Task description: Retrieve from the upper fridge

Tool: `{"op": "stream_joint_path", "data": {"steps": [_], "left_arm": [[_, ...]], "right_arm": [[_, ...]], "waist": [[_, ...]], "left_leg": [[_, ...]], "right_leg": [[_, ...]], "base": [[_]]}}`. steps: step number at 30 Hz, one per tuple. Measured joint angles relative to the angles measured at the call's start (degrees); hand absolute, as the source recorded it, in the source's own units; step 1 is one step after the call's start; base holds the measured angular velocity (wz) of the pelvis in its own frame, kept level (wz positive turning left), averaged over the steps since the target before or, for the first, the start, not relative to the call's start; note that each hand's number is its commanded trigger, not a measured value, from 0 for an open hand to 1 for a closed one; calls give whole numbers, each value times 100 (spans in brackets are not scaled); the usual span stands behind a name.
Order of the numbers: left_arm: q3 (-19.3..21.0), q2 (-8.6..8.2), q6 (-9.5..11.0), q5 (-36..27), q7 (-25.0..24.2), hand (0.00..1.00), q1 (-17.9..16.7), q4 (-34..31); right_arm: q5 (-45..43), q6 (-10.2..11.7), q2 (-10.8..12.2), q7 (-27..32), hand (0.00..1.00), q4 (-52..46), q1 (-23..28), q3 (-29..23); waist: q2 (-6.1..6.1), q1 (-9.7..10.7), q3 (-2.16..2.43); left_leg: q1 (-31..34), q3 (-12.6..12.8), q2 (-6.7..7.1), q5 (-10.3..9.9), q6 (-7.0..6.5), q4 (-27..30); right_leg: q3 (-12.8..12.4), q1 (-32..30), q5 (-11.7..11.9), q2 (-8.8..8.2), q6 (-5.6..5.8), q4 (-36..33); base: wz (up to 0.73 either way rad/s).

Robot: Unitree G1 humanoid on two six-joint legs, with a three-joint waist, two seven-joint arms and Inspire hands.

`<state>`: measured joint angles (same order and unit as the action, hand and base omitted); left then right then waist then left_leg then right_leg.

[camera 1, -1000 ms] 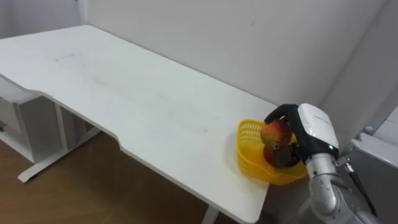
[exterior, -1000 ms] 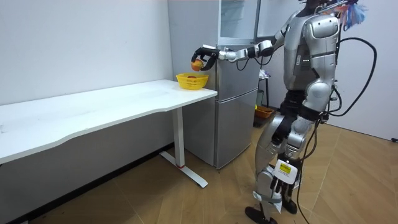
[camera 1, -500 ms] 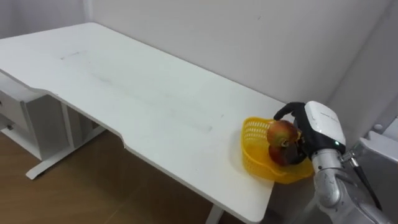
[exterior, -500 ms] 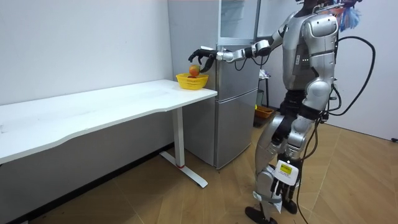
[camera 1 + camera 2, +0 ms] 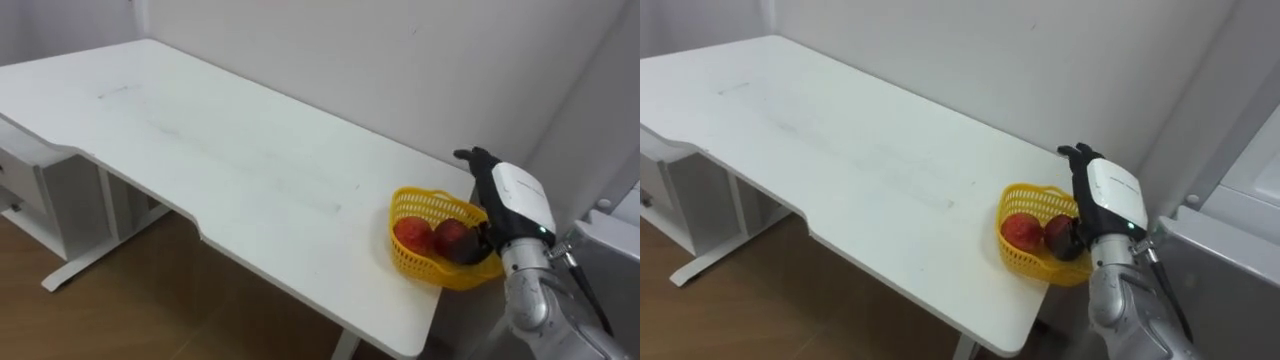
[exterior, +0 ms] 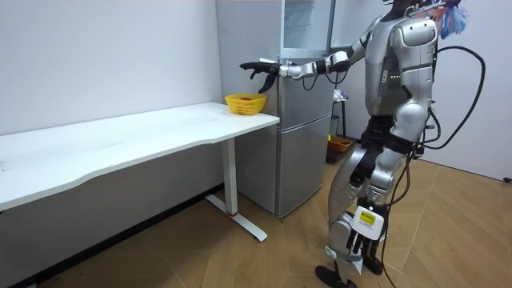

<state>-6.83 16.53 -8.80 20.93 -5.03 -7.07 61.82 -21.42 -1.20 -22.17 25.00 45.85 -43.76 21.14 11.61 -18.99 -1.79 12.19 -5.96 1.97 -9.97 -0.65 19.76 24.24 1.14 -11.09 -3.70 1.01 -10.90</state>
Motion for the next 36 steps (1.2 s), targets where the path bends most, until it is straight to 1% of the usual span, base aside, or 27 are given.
{"op": "stream_joint_path", "data": {"steps": [2,6,7,9,10,12,14,15,16,17,18,19,20,22,23,24,25,26,27,28,29,30,32,33,34,35,36], "left_arm": [[0,-2,0,0,71,0,-14,-1],[59,-13,0,5,107,0,-74,-6],[135,-39,12,6,105,0,-105,-26],[154,-65,42,4,102,0,-162,-60],[155,-82,61,4,99,0,-193,-66],[168,-115,72,2,105,0,-252,-107],[167,-167,72,3,107,0,-305,-120],[167,-177,69,4,107,0,-309,-121],[177,-205,65,10,107,0,-326,-139],[229,-254,70,10,106,0,-346,-168],[228,-269,71,4,104,0,-346,-170],[227,-283,67,4,99,0,-343,-170],[226,-285,57,2,103,0,-343,-170],[226,-291,58,4,106,0,-298,-172],[227,-314,59,5,105,0,-257,-171],[225,-326,63,4,105,0,-240,-172],[220,-342,70,2,105,0,-235,-173],[218,-354,83,2,105,0,-213,-173],[218,-359,88,8,103,0,-214,-171],[218,-363,114,8,92,0,-217,-170],[218,-362,177,5,80,0,-215,-164],[218,-361,193,5,75,0,-211,-162],[222,-375,277,8,63,0,-151,-63],[220,-383,298,5,68,0,-135,-23],[219,-396,338,-8,84,0,-134,24],[215,-400,423,-9,107,0,-138,96],[209,-406,452,-9,114,0,-131,136]], "right_arm": [[91,-10,-17,-91,0,-57,0,0],[148,-12,-17,-234,0,-193,7,-9],[159,-6,-17,-250,0,-317,7,-71],[213,73,-16,-263,0,-542,13,-221],[255,135,-16,-263,0,-683,18,-321],[338,145,-12,-266,0,-982,54,-412],[418,227,11,-274,0,-1381,221,-424],[456,249,23,-297,0,-1462,262,-425],[529,271,31,-401,0,-1673,394,-437],[634,267,39,-534,0,-1936,513,-453],[718,256,58,-598,0,-2074,566,-452],[992,235,137,-731,0,-2321,625,-446],[1326,221,194,-872,0,-2562,711,-447],[1704,180,212,-1063,0,-2974,886,-447],[1818,175,212,-1200,0,-3195,968,-444],[1914,166,213,-1270,0,-3312,1010,-442],[2121,149,217,-1397,0,-3602,1146,-442],[2178,138,238,-1520,0,-3955,1343,-442],[2178,138,243,-1581,0,-4128,1450,-442],[2176,138,244,-1673,0,-4466,1650,-443],[2178,139,253,-1749,0,-4745,1823,-442],[2178,139,261,-1776,0,-4862,1892,-442],[2015,140,359,-1826,0,-5381,2234,-477],[1948,147,400,-1831,0,-5510,2323,-484],[1916,187,474,-1850,0,-5724,2475,-486],[1870,248,540,-1845,0,-5929,2613,-500],[1859,282,560,-1840,0,-6014,2669,-501]], "waist": [[-60,-2,29],[-96,19,32],[-108,55,31],[-145,141,35],[-178,161,50],[-241,159,51],[-348,189,58],[-371,205,52],[-414,229,77],[-445,260,92],[-460,272,98],[-478,290,101],[-492,337,100],[-522,381,97],[-560,408,99],[-580,424,98],[-619,455,101],[-659,474,110],[-689,481,112],[-742,531,114],[-789,641,119],[-812,674,122],[-893,827,159],[-912,844,156],[-948,904,158],[-972,978,148],[-988,998,143]], "left_leg": [[-9,3,2,0,0,-29],[-93,42,-8,-1,-5,-46],[-96,44,-9,-4,-8,-46],[-97,40,-2,-3,-8,-42],[-104,45,2,-3,-8,-42],[-164,95,-2,-3,-10,-66],[-327,123,-14,-10,-24,-137],[-372,131,-22,-14,-29,-152],[-416,136,-28,-16,-33,-178],[-441,164,-22,-12,-40,-210],[-455,194,-21,-8,-45,-231],[-494,270,-23,-7,-46,-251],[-527,317,-28,-7,-46,-252],[-583,401,-41,-9,-49,-261],[-612,454,-46,-13,-55,-271],[-640,493,-49,-13,-56,-307],[-699,583,-61,-7,-65,-368],[-765,688,-107,-6,-68,-416],[-798,733,-116,-7,-70,-423],[-834,794,-120,-11,-76,-423],[-861,858,-121,-12,-76,-437],[-872,896,-123,-12,-76,-444],[-925,1026,-162,-14,-73,-478],[-966,1071,-182,-13,-72,-507],[-1001,1104,-223,-23,-58,-550],[-1032,1143,-219,-24,-55,-560],[-1052,1173,-223,-23,-51,-577]], "right_leg": [[-39,5,0,1,0,-3],[-36,68,0,-2,0,0],[-13,79,0,-3,1,9],[11,91,0,-8,1,14],[15,99,1,-13,2,14],[-9,137,2,-21,4,18],[-43,258,5,-32,9,30],[-50,278,5,-35,9,36],[-70,295,4,-41,10,29],[-100,308,4,-46,10,27],[-145,317,4,-49,10,26],[-213,334,4,-50,11,33],[-213,355,4,-52,11,34],[-269,386,4,-55,11,31],[-357,386,3,-59,12,27],[-389,384,1,-64,16,29],[-466,378,-5,-76,25,28],[-582,378,-2,-78,30,27],[-616,384,2,-77,36,26],[-650,393,8,-75,46,28],[-654,393,9,-75,46,19],[-659,386,9,-74,46,13],[-754,359,16,-55,34,6],[-809,361,21,-48,27,3],[-876,365,29,-31,13,-1],[-919,366,35,-17,3,-9],[-941,366,38,-13,-1,-14]], "base": [[0],[-3],[5],[6],[0],[-2],[0],[0],[0],[0],[-18],[-25],[-22],[-14],[-18],[-26],[-39],[-44],[-46],[-35],[-29],[-28],[-31],[-36],[-32],[-29],[-16]]}}
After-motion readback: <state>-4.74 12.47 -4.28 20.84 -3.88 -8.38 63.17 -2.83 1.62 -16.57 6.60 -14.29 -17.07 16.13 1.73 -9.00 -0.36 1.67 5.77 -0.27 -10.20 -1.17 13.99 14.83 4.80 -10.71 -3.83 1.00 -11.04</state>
